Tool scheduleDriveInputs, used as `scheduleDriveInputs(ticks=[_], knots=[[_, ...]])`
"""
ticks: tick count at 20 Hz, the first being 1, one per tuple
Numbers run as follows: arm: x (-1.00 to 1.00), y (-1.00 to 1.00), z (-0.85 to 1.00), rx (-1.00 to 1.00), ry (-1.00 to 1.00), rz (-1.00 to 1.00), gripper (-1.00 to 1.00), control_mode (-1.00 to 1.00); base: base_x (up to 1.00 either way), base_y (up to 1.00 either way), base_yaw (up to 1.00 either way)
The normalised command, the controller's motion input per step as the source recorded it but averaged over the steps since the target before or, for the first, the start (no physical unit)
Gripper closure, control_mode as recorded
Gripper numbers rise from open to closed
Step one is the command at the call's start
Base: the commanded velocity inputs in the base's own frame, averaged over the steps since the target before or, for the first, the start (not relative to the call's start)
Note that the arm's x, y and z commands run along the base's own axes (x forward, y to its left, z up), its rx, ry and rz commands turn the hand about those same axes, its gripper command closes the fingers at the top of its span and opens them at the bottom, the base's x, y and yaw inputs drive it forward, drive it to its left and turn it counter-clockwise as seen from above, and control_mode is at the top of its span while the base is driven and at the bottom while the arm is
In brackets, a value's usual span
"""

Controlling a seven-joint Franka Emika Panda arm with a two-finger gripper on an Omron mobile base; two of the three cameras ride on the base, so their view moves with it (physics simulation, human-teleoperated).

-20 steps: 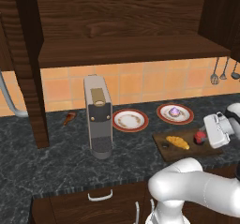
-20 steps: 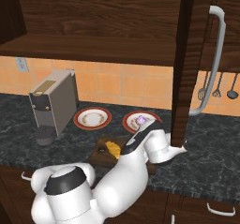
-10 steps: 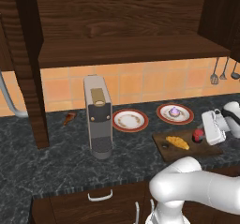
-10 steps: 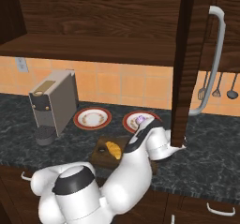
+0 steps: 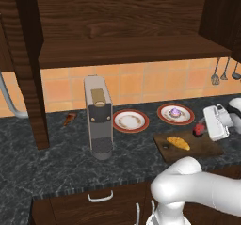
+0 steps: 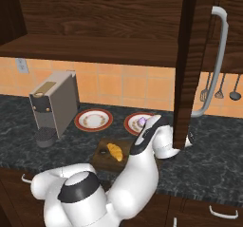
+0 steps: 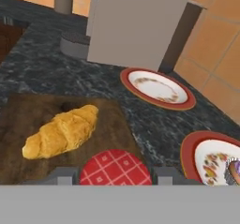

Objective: From the different types of pastries on the counter, select a croissant and place it on the cutting board. Then retrieve a jar of jam from the cabinet and place it alongside the croissant on the cutting board.

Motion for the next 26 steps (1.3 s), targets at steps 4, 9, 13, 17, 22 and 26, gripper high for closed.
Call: scheduleDriveInputs(ticks=[4, 9, 13, 17, 22, 26], knots=[[-0.42, 0.00, 0.07, 0.00, -0.12, 0.05, -1.00, -1.00, 0.00, 0.00, 0.00], [-0.44, 0.00, 0.02, 0.00, -0.08, 0.04, -1.00, -1.00, 0.00, 0.00, 0.00], [-0.53, 0.00, 0.28, 0.00, -0.19, 0.02, -1.00, -1.00, 0.00, 0.00, 0.00], [-0.51, -0.06, 0.22, 0.00, -0.23, 0.00, -1.00, -1.00, 0.00, 0.00, 0.00], [-0.55, -0.39, -0.13, 0.00, -0.15, 0.00, -1.00, -1.00, 0.00, 0.00, 0.00], [-0.81, -0.73, -0.47, 0.00, -0.13, 0.00, -1.00, -1.00, 0.00, 0.00, 0.00]])
